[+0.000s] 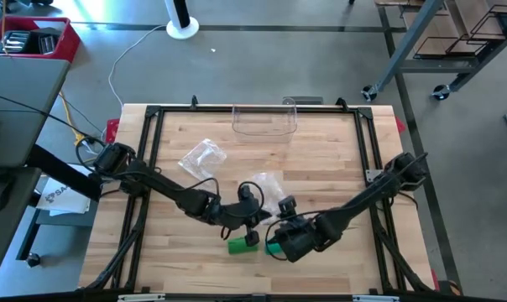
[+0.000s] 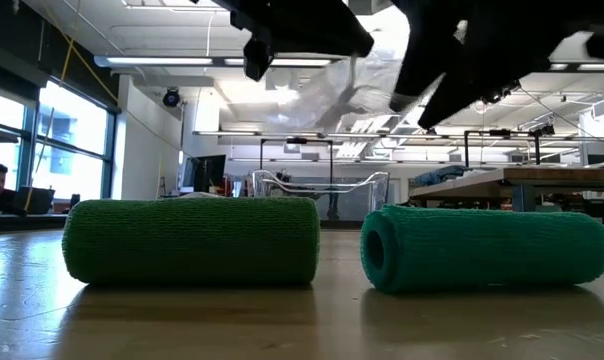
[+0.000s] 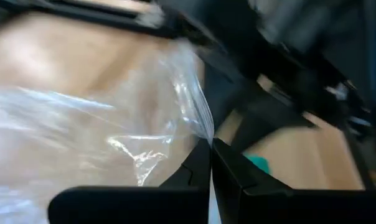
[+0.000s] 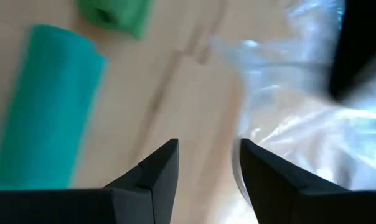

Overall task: Roll bandage
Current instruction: Open the right transparent zip bag, then put blue bandage into transparent zip bag

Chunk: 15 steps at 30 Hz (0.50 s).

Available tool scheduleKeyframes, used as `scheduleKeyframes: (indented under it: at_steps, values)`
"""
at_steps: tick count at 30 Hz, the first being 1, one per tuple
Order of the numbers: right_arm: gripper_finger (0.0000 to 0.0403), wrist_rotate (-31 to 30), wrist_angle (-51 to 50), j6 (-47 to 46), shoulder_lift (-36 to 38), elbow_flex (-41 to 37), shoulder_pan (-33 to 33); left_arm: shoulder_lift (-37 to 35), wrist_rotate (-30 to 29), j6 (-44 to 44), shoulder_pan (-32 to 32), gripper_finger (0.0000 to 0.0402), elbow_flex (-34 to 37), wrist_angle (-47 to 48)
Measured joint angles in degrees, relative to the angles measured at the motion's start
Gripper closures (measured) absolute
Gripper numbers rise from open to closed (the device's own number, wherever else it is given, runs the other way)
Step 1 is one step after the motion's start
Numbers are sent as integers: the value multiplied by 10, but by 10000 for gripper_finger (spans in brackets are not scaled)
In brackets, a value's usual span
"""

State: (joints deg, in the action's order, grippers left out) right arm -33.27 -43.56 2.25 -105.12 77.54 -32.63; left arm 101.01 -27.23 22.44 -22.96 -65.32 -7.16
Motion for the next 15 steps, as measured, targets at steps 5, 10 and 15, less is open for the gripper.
scheduleKeyframes:
  at_steps: [5, 10, 15]
  values:
    - [243, 56, 11, -28, 0, 0, -3, -12, -118, -30, -18, 401, 0, 9]
    - [243, 19, 37, -38, 7, 0, -15, -14, -110, -45, -23, 401, 0, 9]
    - [243, -13, 72, -42, 26, 0, -19, -11, -81, -23, -23, 402, 0, 27]
